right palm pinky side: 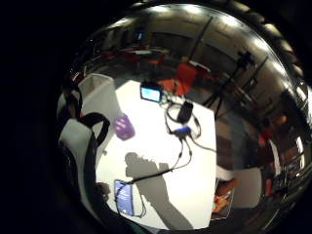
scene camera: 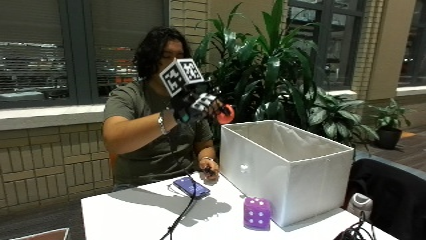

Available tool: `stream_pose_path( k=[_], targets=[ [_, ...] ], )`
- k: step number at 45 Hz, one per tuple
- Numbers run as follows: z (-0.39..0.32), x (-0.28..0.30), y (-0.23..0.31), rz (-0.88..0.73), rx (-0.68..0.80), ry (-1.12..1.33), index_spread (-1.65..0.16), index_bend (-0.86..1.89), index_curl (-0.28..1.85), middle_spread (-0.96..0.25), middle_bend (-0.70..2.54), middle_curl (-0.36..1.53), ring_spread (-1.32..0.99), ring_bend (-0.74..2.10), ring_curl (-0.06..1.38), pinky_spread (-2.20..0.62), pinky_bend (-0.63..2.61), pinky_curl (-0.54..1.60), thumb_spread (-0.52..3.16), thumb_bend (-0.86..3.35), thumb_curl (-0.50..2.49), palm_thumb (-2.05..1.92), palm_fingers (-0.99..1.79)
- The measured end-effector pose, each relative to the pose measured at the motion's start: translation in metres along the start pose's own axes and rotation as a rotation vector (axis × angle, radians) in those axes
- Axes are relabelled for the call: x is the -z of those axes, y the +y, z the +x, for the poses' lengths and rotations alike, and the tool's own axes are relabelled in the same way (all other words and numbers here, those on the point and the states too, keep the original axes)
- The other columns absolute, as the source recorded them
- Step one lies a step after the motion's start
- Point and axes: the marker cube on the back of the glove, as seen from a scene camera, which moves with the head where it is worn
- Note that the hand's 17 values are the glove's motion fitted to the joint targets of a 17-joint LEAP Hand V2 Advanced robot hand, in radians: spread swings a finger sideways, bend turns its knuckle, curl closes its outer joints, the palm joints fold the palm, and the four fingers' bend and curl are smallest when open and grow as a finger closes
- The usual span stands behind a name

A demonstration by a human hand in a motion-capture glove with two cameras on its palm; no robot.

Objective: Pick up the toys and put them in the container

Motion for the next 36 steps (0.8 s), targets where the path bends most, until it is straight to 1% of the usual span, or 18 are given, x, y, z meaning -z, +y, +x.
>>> stream_pose_path(
  k=[2,5,13,15,16,19,20,22,27,30,32,34,36],
  targets=[
    [-0.026,0.022,-0.011,0.021,0.052,-0.017,-0.34,0.57,0.40,-0.54,1.55,1.29,-0.57,1.76,0.91,-0.47,1.56,0.72,1.31,0.11,0.32,0.44,0.84],
    [-0.058,0.038,-0.027,0.030,0.145,-0.083,-0.34,0.58,0.41,-0.53,1.56,1.30,-0.58,1.76,0.93,-0.47,1.57,0.73,1.32,0.11,0.32,0.44,0.83],
    [-0.136,0.052,-0.060,-0.010,0.445,-0.353,-0.34,0.62,0.44,-0.53,1.59,1.32,-0.59,1.76,0.97,-0.48,1.58,0.78,1.34,0.09,0.30,0.44,0.80],
    [-0.152,0.051,-0.072,-0.019,0.476,-0.375,-0.33,0.63,0.45,-0.53,1.60,1.32,-0.59,1.77,0.98,-0.49,1.58,0.79,1.34,0.08,0.30,0.44,0.79],
    [-0.156,0.047,-0.080,-0.021,0.453,-0.346,-0.33,0.63,0.45,-0.53,1.60,1.32,-0.59,1.77,0.98,-0.49,1.58,0.79,1.34,0.08,0.30,0.44,0.78],
    [-0.156,0.021,-0.112,-0.019,0.274,-0.113,-0.33,0.64,0.46,-0.52,1.61,1.33,-0.59,1.77,0.99,-0.49,1.58,0.81,1.34,0.07,0.30,0.44,0.77],
    [-0.155,0.012,-0.121,-0.018,0.239,-0.048,-0.33,0.64,0.46,-0.52,1.61,1.33,-0.59,1.77,1.00,-0.49,1.58,0.81,1.35,0.07,0.29,0.43,0.77],
    [-0.156,-0.003,-0.132,-0.025,0.222,0.009,-0.33,0.65,0.46,-0.52,1.62,1.33,-0.59,1.77,1.00,-0.49,1.58,0.82,1.35,0.06,0.29,0.43,0.76],
    [-0.164,-0.030,-0.147,-0.082,0.184,-0.030,-0.33,0.65,0.47,-0.51,1.63,1.33,-0.59,1.77,1.02,-0.50,1.59,0.85,1.35,0.05,0.28,0.43,0.74],
    [-0.161,-0.041,-0.146,-0.137,0.227,-0.080,-0.33,0.63,0.47,-0.52,1.61,1.34,-0.59,1.78,1.03,-0.51,1.60,0.86,1.35,0.03,0.28,0.40,0.70],
    [-0.150,-0.051,-0.148,-0.184,0.172,-0.070,-0.33,0.60,0.47,-0.52,1.57,1.34,-0.59,1.79,1.03,-0.51,1.62,0.88,1.33,-0.01,0.26,0.34,0.61],
    [-0.135,-0.058,-0.149,-0.217,0.084,-0.070,-0.32,0.45,0.45,-0.51,1.52,1.31,-0.59,1.80,1.03,-0.50,1.66,0.89,1.27,-0.06,0.25,0.25,0.46],
    [-0.123,-0.063,-0.145,-0.226,0.040,-0.109,-0.30,0.32,0.43,-0.50,1.48,1.29,-0.58,1.83,1.04,-0.50,1.69,0.90,1.20,-0.09,0.24,0.15,0.35]
  ],
)
